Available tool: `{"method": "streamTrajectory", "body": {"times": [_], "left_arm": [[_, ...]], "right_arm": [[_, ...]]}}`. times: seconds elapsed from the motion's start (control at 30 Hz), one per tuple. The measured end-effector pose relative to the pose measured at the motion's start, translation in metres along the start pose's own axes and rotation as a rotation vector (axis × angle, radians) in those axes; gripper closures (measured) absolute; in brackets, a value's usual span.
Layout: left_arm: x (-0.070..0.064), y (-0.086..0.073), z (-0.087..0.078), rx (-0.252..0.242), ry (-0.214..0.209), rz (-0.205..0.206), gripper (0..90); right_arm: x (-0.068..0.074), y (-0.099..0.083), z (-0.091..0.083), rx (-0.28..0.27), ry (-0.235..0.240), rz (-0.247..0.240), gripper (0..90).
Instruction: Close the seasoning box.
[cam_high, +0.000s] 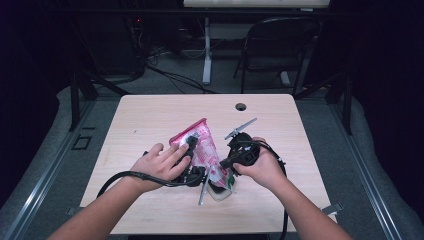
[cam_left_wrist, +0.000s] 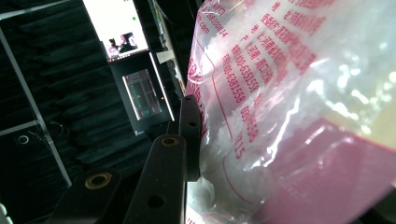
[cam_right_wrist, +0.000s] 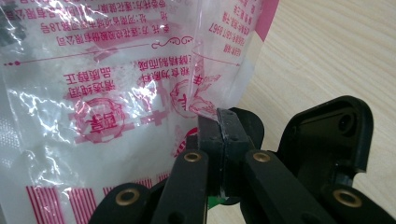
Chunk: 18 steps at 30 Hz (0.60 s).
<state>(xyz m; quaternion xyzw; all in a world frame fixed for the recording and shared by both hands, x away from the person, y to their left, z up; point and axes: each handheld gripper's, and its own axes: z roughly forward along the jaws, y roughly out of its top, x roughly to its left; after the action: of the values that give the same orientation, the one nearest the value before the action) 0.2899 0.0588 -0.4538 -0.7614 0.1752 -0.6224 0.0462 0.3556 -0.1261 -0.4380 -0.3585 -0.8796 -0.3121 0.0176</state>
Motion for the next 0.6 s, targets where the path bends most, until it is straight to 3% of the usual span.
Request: {"method": "streamTrajectory", "body": {"times": [0.2,0.43,0.6], "left_arm": [[-0.0013,0.0002,0.0007,-0.001,-0.001,-0.003,79.6],[-0.0016,0.0,0.0011,-0.007,0.004,0.001,79.8],[-0.0028,-0.0011,0.001,0.0,-0.014,0.002,80.0]], "right_arm": [[-0.0012,-0.0007,-0.0009,0.022,-0.001,-0.01,89.3],[-0.0012,-0.0028,-0.0003,0.01,-0.001,0.001,90.0],[-0.0035,-0.0034,-0.0019,0.013,0.001,-0.004,90.0]]}}
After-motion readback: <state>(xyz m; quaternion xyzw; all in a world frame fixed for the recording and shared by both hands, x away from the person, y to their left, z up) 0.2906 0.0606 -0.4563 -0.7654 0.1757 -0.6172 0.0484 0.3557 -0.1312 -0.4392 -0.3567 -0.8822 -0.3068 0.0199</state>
